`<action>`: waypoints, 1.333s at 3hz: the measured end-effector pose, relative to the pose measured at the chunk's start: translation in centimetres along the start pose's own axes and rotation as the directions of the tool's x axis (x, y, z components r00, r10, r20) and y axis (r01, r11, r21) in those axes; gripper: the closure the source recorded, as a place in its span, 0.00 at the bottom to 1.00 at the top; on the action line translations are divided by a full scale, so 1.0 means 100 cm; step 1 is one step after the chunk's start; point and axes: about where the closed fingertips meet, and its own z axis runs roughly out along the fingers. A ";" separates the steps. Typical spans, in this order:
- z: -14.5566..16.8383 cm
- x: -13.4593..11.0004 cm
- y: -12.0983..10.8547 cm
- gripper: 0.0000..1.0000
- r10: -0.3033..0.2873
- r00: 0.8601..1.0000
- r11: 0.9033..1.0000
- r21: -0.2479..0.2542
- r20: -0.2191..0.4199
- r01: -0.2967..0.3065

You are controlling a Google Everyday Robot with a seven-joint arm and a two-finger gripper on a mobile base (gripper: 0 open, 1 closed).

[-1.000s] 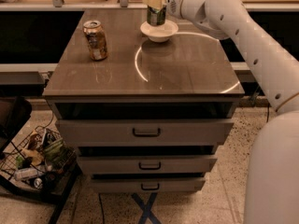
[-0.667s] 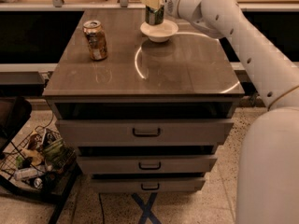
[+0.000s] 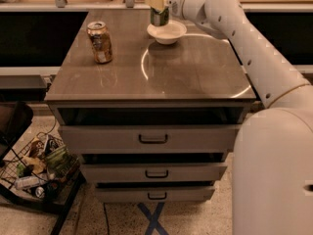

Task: Place green can into paper bowl

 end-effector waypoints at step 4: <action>0.009 0.041 -0.052 1.00 -0.005 0.999 0.999 0.047 -0.039 0.007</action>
Offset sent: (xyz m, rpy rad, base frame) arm 0.0522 -0.0393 -0.0139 -0.0131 0.0004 -0.0516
